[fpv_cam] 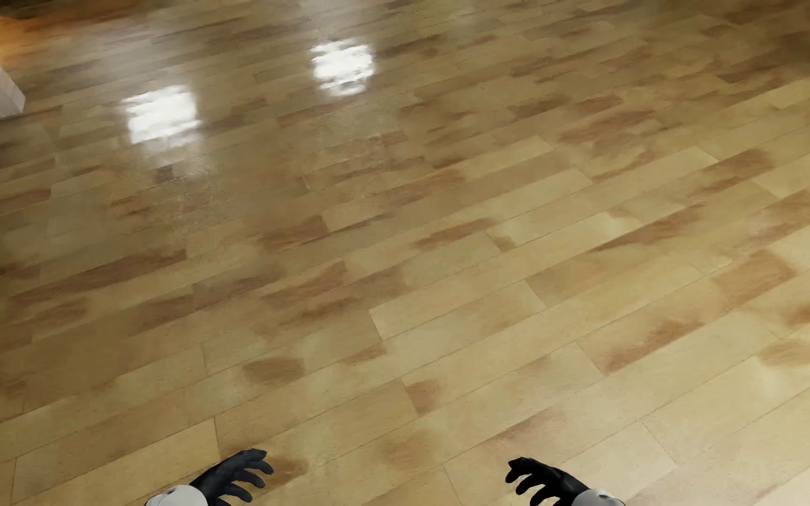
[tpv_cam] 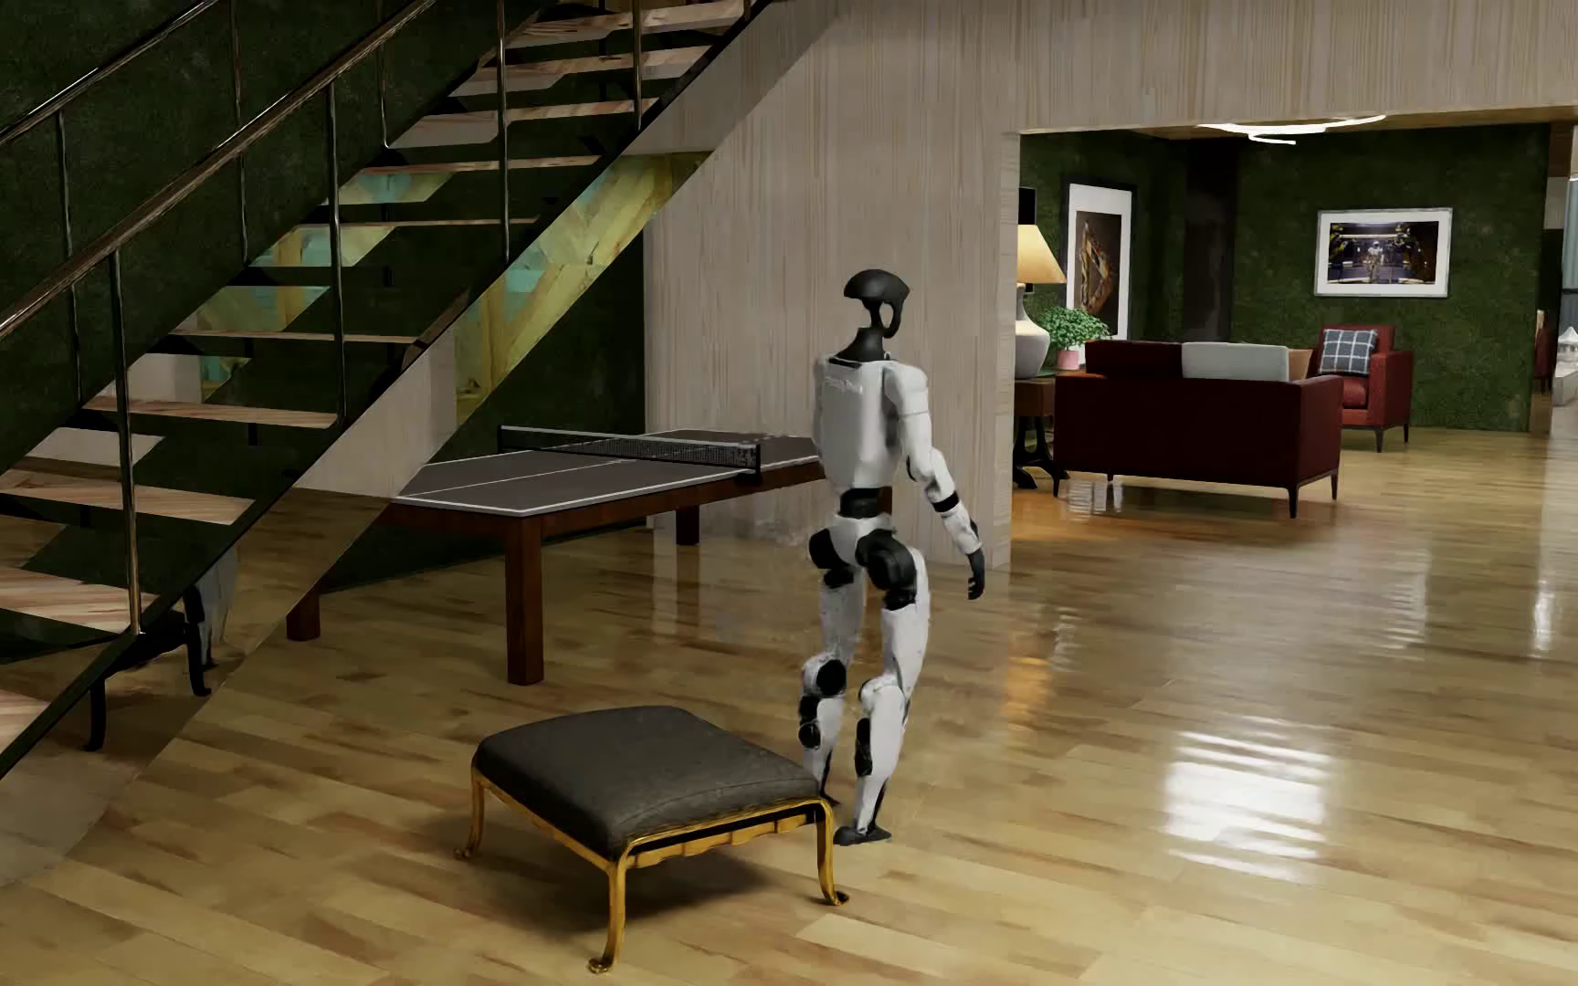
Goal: Sit on chair
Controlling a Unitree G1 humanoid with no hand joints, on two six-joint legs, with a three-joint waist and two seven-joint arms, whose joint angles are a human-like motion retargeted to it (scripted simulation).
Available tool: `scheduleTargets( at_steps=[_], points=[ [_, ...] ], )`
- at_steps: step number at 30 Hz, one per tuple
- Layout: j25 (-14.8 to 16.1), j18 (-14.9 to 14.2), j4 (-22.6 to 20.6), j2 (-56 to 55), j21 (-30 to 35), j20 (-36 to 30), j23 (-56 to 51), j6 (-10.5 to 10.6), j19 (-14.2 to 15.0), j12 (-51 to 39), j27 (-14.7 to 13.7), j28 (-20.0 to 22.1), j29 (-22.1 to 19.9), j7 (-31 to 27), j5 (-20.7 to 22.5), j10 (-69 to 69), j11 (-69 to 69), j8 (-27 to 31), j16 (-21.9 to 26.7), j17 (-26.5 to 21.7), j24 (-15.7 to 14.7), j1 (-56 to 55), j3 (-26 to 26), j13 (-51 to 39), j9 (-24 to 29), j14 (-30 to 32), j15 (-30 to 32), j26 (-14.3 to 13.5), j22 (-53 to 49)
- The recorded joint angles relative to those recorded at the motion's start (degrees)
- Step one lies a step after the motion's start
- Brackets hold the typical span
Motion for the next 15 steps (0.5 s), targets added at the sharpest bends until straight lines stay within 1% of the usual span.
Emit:
scheduleTargets(
  at_steps=[2, 4, 8, 10, 11, 13, 14, 15],
  points=[
    [0.42, -0.11, -0.14, 1.75, -0.28, 1.63, 7.41, -0.09, -0.01, 0.98, 2.75, 1.86, -2.43, 0.60, -0.14, -1.73, 0.18, -0.46, -1.60, 1.06, -0.52, 2.93, -0.12, 0.07, -1.95, -0.25, -0.85, 1.86, 6.16],
    [-0.35, -0.40, -0.06, 2.50, -0.72, 3.33, 10.88, -0.07, 0.32, 2.78, 3.63, 2.44, -3.09, 0.87, -0.39, -2.08, 0.35, -0.53, -2.81, 0.99, -0.63, 4.12, -0.37, 0.42, -3.58, -0.92, -1.37, 2.68, 8.63],
    [0.12, -0.87, 0.17, 3.23, -2.60, 4.32, 6.86, 0.10, 0.30, 7.22, 1.99, -1.11, -0.57, 0.98, -0.55, -2.09, 0.46, -0.21, -3.82, -1.57, 0.57, 5.13, -0.59, 3.71, -5.63, -1.94, -2.03, 1.14, 4.40],
    [0.22, -0.77, 0.18, 3.24, -2.99, 4.45, 5.33, 0.15, 0.23, 8.61, 1.64, -2.50, -0.07, 0.46, -0.73, -2.09, 0.55, 0.35, -4.65, -1.79, 1.12, 5.26, -0.60, 4.76, -6.35, -2.19, -2.16, 0.56, 2.30],
    [0.20, -0.58, 0.20, 3.04, -2.85, 4.40, 5.26, 0.21, 0.31, 8.86, 1.79, -2.83, -0.20, 0.14, -0.84, -2.11, 0.51, 0.77, -5.21, -1.48, 1.29, 5.09, -0.56, 4.76, -6.61, -2.17, -2.08, 0.51, 1.75],
    [0.57, 0.15, 0.16, 2.98, -2.63, 4.56, 5.50, 0.34, 0.37, 8.77, 2.31, -1.78, -0.60, -0.59, -0.91, -2.20, 0.28, 1.99, -6.03, -0.50, 0.50, 4.78, -0.47, 4.54, -6.81, -1.86, -3.02, 1.06, 2.14],
    [0.69, 0.16, 0.41, 2.97, -2.54, 4.64, 5.55, 0.43, 0.64, 8.58, 2.48, -1.16, -0.98, -0.74, -0.83, -1.71, 0.05, 2.67, -5.99, 0.07, 0.46, 4.32, -0.52, 4.48, -6.89, -1.86, -3.43, 1.16, 2.40],
    [0.82, 0.13, 0.51, 3.03, -2.64, 4.16, 5.26, 0.31, 0.46, 8.33, 2.56, -1.42, -0.78, -0.81, -0.69, -1.31, -0.10, 2.96, -5.54, 0.57, 0.28, 3.97, -0.60, 4.56, -6.84, -1.85, -3.41, 1.22, 2.38]
  ],
)
